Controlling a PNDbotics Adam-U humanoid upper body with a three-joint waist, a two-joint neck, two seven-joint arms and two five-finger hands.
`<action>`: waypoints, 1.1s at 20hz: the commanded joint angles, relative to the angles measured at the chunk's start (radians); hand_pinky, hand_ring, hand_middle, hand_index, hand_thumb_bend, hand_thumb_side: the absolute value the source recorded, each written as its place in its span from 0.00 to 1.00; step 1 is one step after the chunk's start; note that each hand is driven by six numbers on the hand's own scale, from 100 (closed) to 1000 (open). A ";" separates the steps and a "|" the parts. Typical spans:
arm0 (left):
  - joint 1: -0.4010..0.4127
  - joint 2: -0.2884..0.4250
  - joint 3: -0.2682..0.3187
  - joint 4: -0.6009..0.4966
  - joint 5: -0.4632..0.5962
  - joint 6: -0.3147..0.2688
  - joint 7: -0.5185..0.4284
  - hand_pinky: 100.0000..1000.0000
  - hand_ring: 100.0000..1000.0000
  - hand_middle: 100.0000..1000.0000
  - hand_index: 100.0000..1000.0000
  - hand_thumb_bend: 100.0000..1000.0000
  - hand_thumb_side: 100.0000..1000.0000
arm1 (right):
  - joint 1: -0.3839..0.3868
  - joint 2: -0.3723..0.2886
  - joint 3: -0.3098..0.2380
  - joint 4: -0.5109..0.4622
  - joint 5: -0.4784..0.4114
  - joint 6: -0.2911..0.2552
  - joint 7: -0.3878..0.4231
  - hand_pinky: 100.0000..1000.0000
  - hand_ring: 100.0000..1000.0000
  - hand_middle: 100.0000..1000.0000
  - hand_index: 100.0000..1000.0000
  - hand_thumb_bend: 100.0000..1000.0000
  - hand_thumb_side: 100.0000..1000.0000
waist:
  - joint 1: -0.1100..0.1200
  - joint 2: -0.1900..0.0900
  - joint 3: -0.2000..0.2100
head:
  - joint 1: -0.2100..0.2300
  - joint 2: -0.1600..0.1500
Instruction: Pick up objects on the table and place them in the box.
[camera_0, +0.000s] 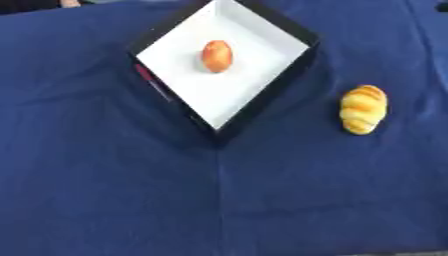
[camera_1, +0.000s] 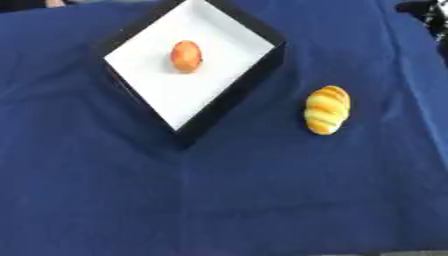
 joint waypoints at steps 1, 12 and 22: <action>-0.032 0.000 0.018 0.011 -0.015 -0.009 -0.002 0.59 0.49 0.41 0.35 0.48 0.00 | -0.015 -0.019 -0.006 -0.018 -0.005 0.002 -0.005 1.00 0.76 0.73 0.85 0.00 0.54 | 0.000 -0.042 0.001 | 0.002 -0.011; -0.110 -0.196 0.082 0.183 -0.143 0.016 0.020 0.59 0.50 0.41 0.34 0.51 0.00 | -0.047 0.005 -0.005 -0.028 -0.024 0.019 -0.028 1.00 0.76 0.73 0.85 0.00 0.55 | -0.007 -0.015 -0.048 | 0.032 -0.049; -0.088 -0.278 0.096 0.310 -0.315 0.093 0.140 0.59 0.50 0.41 0.37 0.46 0.00 | -0.080 0.039 -0.002 -0.044 -0.030 0.052 -0.056 1.00 0.76 0.73 0.85 0.00 0.56 | -0.009 -0.002 -0.091 | 0.071 -0.067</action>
